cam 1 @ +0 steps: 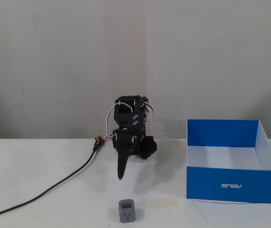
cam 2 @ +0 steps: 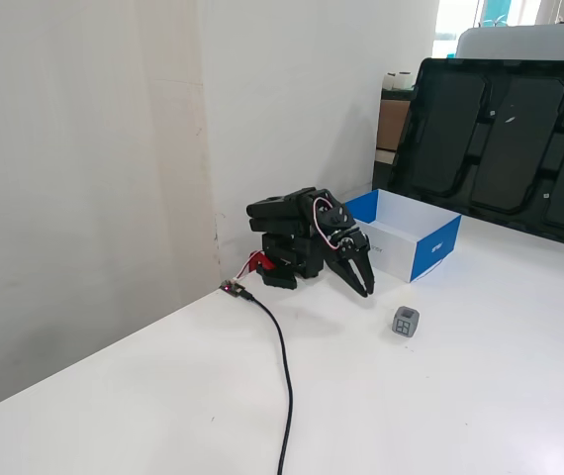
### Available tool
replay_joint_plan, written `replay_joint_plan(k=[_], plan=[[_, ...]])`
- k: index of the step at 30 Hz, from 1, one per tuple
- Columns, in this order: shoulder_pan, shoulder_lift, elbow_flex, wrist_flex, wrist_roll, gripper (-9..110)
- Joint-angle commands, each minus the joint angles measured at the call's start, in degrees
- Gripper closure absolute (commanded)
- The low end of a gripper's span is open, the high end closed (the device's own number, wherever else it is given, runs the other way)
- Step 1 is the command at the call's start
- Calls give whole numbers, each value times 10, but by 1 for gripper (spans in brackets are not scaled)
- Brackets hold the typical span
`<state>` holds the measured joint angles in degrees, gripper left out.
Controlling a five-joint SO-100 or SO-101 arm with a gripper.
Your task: Pick the gray block and keep it in the box.
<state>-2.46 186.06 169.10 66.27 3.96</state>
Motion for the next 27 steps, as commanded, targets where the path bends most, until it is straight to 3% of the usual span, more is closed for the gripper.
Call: replay_joint_plan(k=[1, 16, 27], plan=[[-4, -98, -84, -45, 11, 101], [-15, -350, -200, -106, 39, 101], [-36, -409, -223, -117, 50, 86]])
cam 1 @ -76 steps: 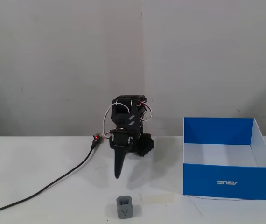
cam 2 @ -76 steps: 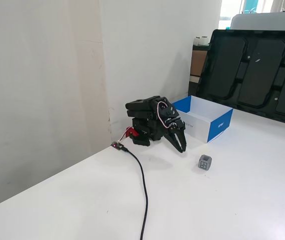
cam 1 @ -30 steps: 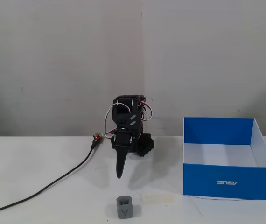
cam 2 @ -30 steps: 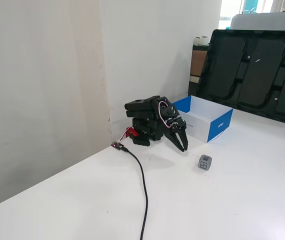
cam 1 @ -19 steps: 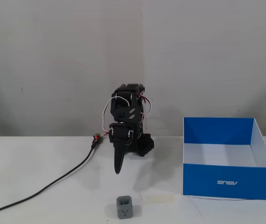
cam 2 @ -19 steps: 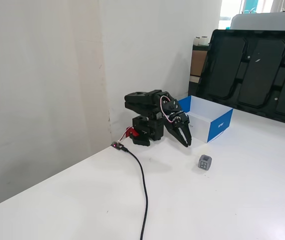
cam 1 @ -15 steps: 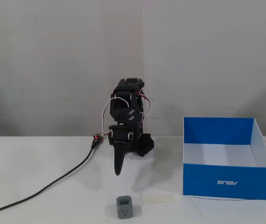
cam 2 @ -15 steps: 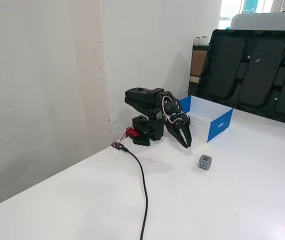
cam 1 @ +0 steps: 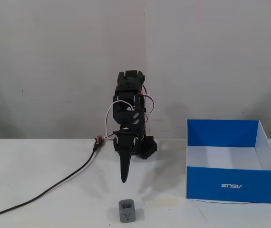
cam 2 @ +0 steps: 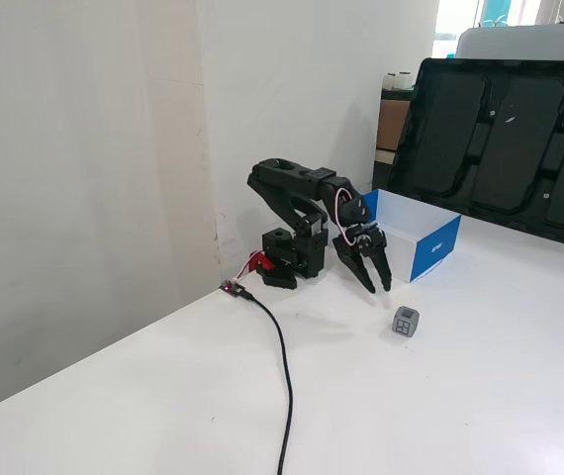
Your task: Pick the gray block and keep it in the box.
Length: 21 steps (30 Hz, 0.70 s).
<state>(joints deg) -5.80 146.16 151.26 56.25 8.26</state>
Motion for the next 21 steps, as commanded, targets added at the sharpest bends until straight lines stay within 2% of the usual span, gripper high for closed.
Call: replay_joint_plan(k=[1, 9, 21], plan=[[-4, -16, -46, -19, 8, 84], [-9, -96, -81, -25, 8, 78], [-10, -228, -139, -68, 8, 78]])
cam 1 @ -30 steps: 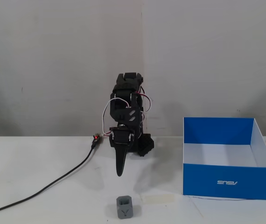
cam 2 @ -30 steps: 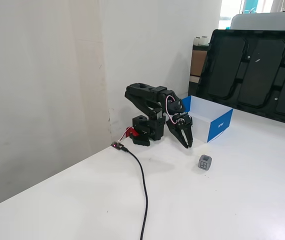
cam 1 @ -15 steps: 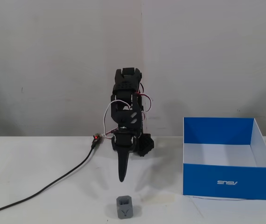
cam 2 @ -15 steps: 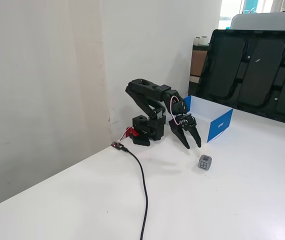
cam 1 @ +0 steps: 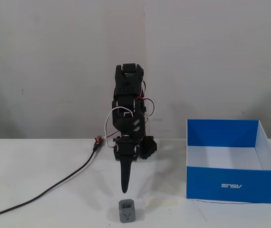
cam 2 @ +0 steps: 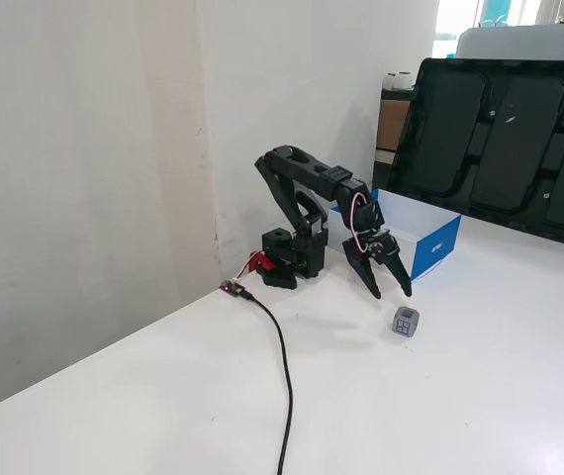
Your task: Pick the gray block and keep it in the box.
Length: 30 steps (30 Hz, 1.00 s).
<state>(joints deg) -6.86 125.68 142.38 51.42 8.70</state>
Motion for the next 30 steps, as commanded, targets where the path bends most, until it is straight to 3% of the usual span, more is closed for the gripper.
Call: replay_joint_plan(k=[1, 30], plan=[[2, -33, -52, -25, 4, 78], [-4, -259, -148, -101, 4, 76]])
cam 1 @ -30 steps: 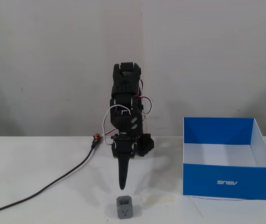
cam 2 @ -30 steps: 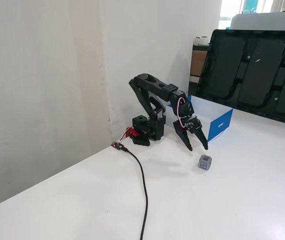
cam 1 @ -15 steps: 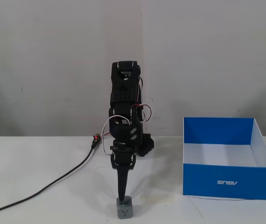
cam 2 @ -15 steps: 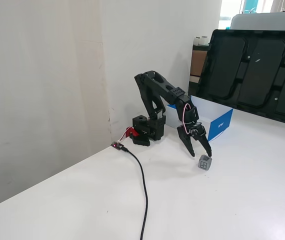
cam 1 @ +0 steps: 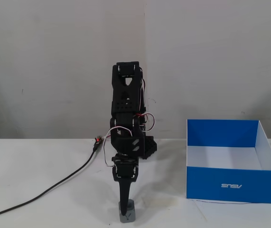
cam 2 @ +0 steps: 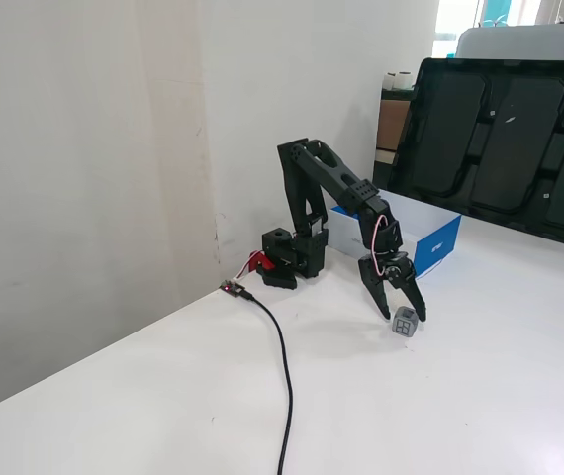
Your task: Pick the gray block and keep it in the box.
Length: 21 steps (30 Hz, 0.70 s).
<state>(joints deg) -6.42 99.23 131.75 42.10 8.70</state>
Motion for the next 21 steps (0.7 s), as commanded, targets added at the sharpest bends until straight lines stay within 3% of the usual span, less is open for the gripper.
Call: replay_joint_plan(k=[1, 21], plan=[[-10, 5, -41, -10, 4, 76], [-18, -6, -52, -14, 4, 98]])
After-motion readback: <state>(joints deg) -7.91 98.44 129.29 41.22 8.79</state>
